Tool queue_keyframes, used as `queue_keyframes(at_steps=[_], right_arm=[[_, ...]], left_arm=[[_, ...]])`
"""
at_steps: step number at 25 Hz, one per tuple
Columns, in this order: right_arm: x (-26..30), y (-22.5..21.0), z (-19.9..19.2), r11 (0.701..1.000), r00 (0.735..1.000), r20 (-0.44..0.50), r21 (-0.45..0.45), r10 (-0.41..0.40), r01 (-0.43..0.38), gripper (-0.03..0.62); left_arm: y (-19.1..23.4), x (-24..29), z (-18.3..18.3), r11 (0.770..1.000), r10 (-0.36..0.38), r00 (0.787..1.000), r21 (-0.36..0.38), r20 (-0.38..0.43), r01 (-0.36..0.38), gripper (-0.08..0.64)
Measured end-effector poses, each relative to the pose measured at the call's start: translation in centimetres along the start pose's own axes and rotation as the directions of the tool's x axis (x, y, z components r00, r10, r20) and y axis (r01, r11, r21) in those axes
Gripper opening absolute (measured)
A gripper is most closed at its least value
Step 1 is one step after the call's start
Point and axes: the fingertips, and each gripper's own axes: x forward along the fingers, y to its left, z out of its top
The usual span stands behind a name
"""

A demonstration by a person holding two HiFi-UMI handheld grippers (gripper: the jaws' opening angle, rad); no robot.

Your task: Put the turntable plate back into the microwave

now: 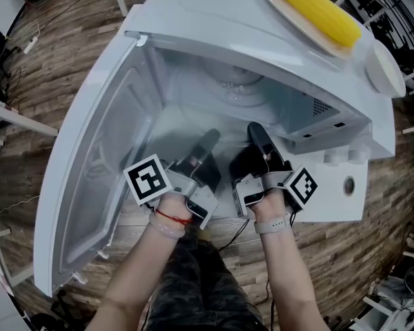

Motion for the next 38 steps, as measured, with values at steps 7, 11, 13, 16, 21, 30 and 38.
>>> queue_keyframes(at_steps=[7, 11, 13, 16, 21, 30, 38], right_arm=[[0.1, 0.0, 0.0, 1.0, 1.0, 0.004, 0.01, -0.002, 0.002, 0.041], [-0.1, 0.2, -0.3, 1.0, 1.0, -0.008, 0.024, 0.005, -0.005, 0.043], [-0.4, 0.4, -0.6, 1.0, 1.0, -0.018, 0.021, 0.001, -0.001, 0.043], [-1.1, 0.4, -1.4, 1.0, 0.999, -0.039, 0.03, 0.0, 0.002, 0.043], [-1.8, 0.4, -3.1, 0.999, 0.996, -0.092, 0.048, 0.009, -0.005, 0.043], [-0.9, 0.3, -3.8, 1.0, 0.99, -0.138, 0.029, -0.001, 0.005, 0.041], [0.0, 0.3, -3.3, 1.0, 0.993, -0.121, 0.022, -0.003, 0.006, 0.041]], left_arm=[[0.0, -0.5, -0.6, 1.0, 0.003, 1.0, 0.006, -0.02, -0.003, 0.034], [0.2, -0.6, -0.5, 1.0, 0.016, 1.0, 0.001, -0.009, -0.016, 0.034], [0.3, -0.5, -0.2, 1.0, 0.021, 1.0, -0.01, 0.006, -0.021, 0.034], [0.4, -0.2, 0.3, 0.999, 0.024, 0.999, -0.022, 0.022, -0.023, 0.034], [0.4, 0.3, 0.7, 0.999, 0.017, 0.999, -0.039, 0.035, -0.015, 0.034], [0.6, 1.4, 1.0, 0.999, 0.02, 0.999, -0.043, 0.047, -0.018, 0.034], [0.5, 2.1, 1.7, 0.999, 0.016, 0.998, -0.032, 0.055, -0.015, 0.034]])
